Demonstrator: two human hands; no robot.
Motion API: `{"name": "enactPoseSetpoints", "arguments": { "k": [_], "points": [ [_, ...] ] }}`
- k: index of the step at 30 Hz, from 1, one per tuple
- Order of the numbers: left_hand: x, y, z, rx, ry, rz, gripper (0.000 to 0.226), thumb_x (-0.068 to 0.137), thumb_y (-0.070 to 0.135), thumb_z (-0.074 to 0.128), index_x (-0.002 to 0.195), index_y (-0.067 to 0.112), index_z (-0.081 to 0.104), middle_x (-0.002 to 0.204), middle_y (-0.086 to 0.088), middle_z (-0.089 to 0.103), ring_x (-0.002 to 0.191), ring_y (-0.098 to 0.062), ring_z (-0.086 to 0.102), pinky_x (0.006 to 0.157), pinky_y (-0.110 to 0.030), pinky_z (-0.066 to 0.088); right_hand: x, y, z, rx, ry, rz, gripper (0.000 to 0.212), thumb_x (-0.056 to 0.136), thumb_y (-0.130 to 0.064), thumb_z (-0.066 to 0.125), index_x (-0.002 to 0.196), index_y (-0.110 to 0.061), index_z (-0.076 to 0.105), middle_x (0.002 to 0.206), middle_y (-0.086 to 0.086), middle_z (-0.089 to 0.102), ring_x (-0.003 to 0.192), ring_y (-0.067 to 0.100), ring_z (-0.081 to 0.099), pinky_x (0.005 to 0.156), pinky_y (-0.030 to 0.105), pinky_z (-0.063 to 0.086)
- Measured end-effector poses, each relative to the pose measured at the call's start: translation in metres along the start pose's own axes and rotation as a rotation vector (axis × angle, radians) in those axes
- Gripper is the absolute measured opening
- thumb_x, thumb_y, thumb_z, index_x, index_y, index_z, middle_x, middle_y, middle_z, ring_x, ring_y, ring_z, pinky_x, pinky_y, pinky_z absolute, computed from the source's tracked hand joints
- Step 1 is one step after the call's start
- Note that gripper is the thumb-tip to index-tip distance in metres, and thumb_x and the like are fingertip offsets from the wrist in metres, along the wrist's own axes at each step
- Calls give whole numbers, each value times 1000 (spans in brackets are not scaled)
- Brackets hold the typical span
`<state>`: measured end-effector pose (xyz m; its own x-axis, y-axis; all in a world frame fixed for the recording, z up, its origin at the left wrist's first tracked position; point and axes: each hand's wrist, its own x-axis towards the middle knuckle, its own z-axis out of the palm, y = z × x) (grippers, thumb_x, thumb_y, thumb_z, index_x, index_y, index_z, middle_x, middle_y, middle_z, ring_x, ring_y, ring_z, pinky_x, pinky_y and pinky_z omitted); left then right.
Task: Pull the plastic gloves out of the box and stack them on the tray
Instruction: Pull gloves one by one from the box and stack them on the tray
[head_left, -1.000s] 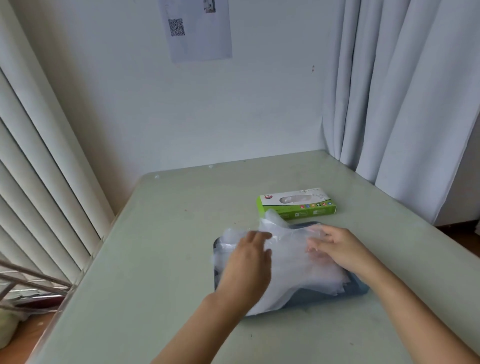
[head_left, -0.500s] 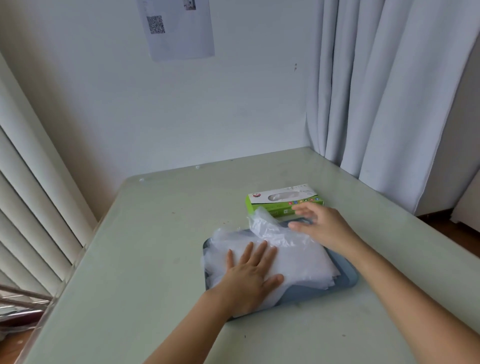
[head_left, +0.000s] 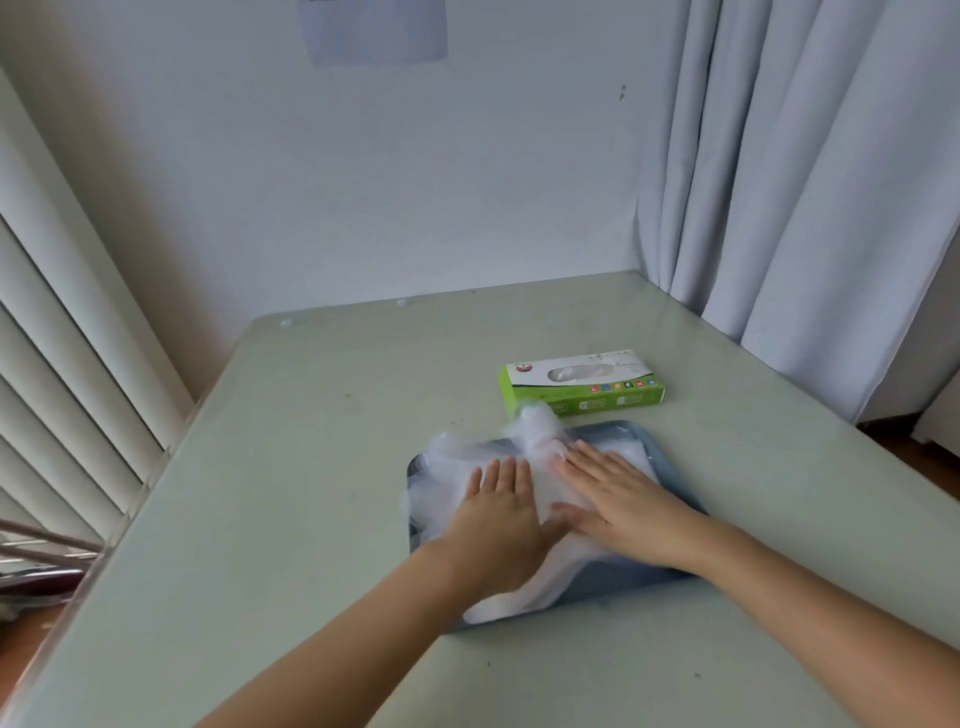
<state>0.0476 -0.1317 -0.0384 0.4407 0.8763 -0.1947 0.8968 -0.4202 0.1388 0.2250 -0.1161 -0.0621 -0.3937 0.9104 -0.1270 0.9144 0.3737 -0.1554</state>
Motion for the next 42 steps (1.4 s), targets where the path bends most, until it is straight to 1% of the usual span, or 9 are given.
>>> {"name": "enactPoseSetpoints", "arguments": {
  "k": [6, 8, 10, 12, 17, 22, 26, 38, 42],
  "points": [
    [21, 14, -2, -12, 168, 212, 53, 104, 26, 19, 151, 3, 12, 160, -12, 8, 148, -22, 6, 119, -29, 1, -1, 0, -2, -39, -3, -25, 137, 35, -83, -42, 151, -18, -12, 151, -8, -24, 140, 9, -23, 116, 29, -9],
    [13, 18, 1, -30, 371, 214, 54, 98, 25, 20, 141, 1, 40, 152, -17, 32, 143, -26, 28, 117, -29, 17, 0, 0, -2, -67, -12, -21, 142, 31, -82, -44, 151, -13, -10, 158, 0, -16, 143, 12, -21, 116, 30, -10],
    [4, 20, 6, -111, 468, 254, 46, 85, 23, 32, 110, 7, 68, 121, -10, 64, 113, -24, 60, 97, -23, 43, 0, 0, -3, -82, -32, -8, 147, 28, -80, -46, 152, -11, -6, 159, 3, -14, 146, 17, -16, 115, 29, -11],
    [0, 15, 10, -135, 469, 264, 46, 77, 22, 31, 97, 10, 71, 102, -4, 68, 90, -19, 66, 77, -18, 47, 0, 1, -4, -49, -42, 1, 144, 32, -84, -42, 152, -12, -6, 159, 0, -14, 145, 13, -18, 114, 27, -12],
    [21, 0, 24, -161, 262, 258, 54, 97, 10, 33, 150, 9, 25, 157, -6, 23, 145, -17, 21, 116, -18, 11, -7, 5, -7, 80, -74, -1, 134, 45, -92, -22, 151, -12, -10, 156, -5, -21, 133, -2, -25, 111, 19, -15],
    [45, -11, 23, 43, 291, 330, 60, 95, 29, 19, 149, 4, 23, 156, -11, 23, 146, -25, 20, 118, -30, -4, -13, 1, -11, 63, -99, 0, 112, 62, -81, -3, 149, -12, -18, 157, -2, -24, 138, 2, -25, 109, 19, -18],
    [52, -22, 1, 311, 221, 352, 81, 88, 64, 1, 153, 16, 0, 159, 3, -7, 142, -9, -21, 108, -24, -30, -16, 2, -18, 32, -137, -25, 112, 64, -81, 3, 148, -12, -21, 154, -3, -29, 141, 6, -26, 110, 20, -18],
    [66, -54, -34, -64, -76, 252, 119, 66, 63, 75, 153, 32, 1, 160, 9, 8, 145, -12, 14, 117, -28, 10, -30, 22, -26, -105, -232, -7, 128, 47, -93, 1, 148, -17, -22, 155, 1, -29, 141, 13, -28, 114, 32, -19],
    [64, -66, -50, -72, -273, 178, 122, 63, 56, 81, 152, 34, 0, 159, 15, 5, 146, -9, 10, 120, -32, 10, -24, 27, -57, -8, -237, -62, 103, 71, -80, 38, 153, -23, 15, 161, -1, 7, 148, 14, -3, 118, 28, -7]
  ]
}}
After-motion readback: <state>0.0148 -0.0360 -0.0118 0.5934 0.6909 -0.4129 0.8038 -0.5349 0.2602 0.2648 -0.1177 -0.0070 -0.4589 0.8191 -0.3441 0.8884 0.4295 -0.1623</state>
